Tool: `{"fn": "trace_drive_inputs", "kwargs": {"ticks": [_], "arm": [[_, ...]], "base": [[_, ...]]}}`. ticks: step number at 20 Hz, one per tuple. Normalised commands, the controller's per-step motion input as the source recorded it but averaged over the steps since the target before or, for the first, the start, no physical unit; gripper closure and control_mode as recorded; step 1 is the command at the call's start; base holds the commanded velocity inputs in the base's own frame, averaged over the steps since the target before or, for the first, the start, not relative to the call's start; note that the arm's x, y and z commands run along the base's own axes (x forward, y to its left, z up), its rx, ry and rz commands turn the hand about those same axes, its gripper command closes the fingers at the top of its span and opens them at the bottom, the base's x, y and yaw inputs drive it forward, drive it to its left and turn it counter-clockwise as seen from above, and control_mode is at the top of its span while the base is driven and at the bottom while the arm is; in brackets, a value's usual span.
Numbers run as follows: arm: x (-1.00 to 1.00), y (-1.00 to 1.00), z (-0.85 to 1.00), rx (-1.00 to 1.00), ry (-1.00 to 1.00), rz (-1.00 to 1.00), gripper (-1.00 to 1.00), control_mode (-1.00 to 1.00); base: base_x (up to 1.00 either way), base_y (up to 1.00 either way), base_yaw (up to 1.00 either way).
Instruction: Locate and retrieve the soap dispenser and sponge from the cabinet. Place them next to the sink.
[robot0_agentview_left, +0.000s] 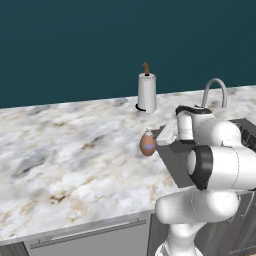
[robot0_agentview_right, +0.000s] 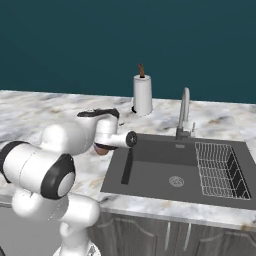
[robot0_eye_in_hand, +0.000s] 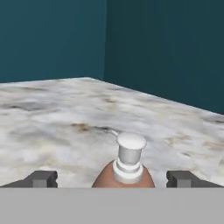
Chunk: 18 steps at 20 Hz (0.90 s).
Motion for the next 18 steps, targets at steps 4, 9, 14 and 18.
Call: {"fn": "trace_drive_inputs", "kwargs": {"ticks": [4, 9, 14, 18], "arm": [[-0.35, -0.18, 0.4, -0.26, 0.06, -0.01, -1.0, -1.0], [-0.26, -0.24, 0.41, -0.36, 0.05, 0.05, -1.0, -1.0], [-0.34, -0.08, 0.32, -0.39, 0.07, 0.11, -1.0, -1.0], [-0.26, 0.02, 0.27, -0.34, 0.15, 0.2, -1.0, -1.0]], "base": [[0.0, 0.0, 0.0], [0.0, 0.0, 0.0], [0.0, 0.0, 0.0], [0.0, 0.0, 0.0]]}}
